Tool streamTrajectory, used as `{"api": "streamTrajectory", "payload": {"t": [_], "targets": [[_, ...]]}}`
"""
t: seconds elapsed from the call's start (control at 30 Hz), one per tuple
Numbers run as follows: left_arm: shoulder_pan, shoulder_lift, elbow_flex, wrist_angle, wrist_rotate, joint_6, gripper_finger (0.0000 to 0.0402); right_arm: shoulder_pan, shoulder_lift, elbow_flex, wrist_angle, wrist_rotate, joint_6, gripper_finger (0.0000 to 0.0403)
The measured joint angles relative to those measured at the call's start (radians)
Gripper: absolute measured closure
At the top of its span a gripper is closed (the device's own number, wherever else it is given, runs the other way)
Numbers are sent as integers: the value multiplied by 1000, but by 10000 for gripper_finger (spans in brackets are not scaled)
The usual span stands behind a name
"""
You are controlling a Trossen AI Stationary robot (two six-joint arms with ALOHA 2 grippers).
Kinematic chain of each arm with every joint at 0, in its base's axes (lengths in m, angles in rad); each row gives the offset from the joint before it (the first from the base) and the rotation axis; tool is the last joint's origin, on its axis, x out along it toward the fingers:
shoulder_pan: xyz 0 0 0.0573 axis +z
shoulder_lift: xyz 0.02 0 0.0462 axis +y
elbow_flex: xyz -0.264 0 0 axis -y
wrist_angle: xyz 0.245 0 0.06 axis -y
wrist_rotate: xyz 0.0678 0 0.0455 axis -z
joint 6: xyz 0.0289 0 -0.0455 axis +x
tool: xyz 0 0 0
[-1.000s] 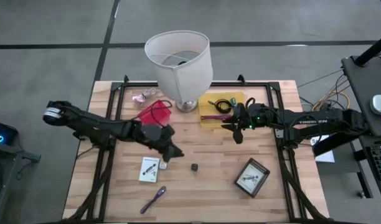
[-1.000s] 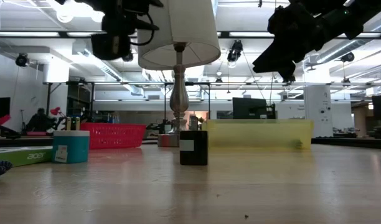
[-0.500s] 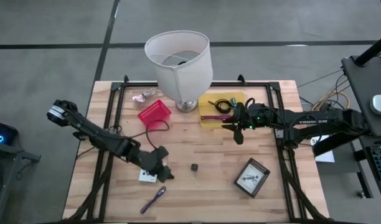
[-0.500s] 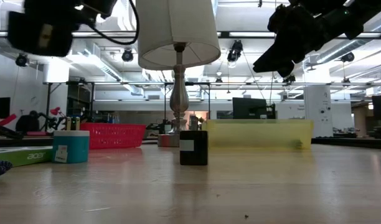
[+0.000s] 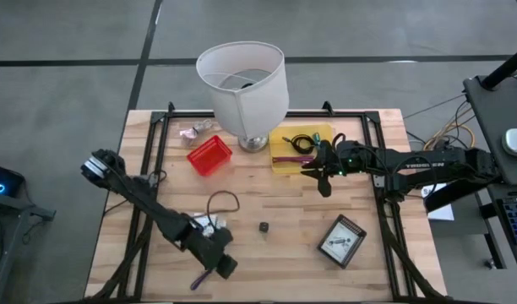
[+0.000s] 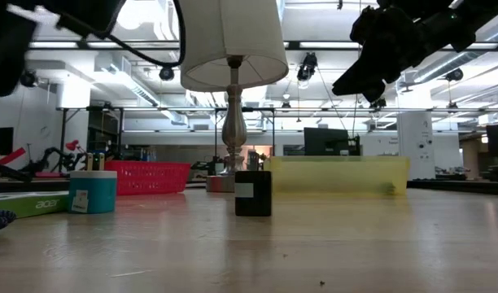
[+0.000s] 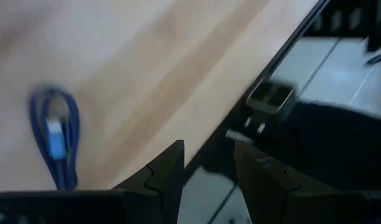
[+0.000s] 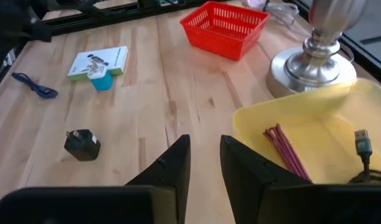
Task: Pick and place items into bin
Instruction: Put the violet charger cable into the yellow bin
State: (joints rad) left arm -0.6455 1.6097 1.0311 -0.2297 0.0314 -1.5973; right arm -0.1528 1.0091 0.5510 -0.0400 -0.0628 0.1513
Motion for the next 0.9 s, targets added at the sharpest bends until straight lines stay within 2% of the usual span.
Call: {"api": "streamTrajectory", "payload": {"t": [0.17, 0.43, 0.9], "targets": [[-40, 88, 61, -90, 110, -77, 276, 0, 0, 0, -16, -1, 3, 331], [-85, 131, 166, -350, 132, -152, 276, 0, 0, 0, -16, 0, 6, 326], [-94, 134, 99, -408, 140, -173, 276, 0, 0, 0, -16, 0, 6, 329]]}}
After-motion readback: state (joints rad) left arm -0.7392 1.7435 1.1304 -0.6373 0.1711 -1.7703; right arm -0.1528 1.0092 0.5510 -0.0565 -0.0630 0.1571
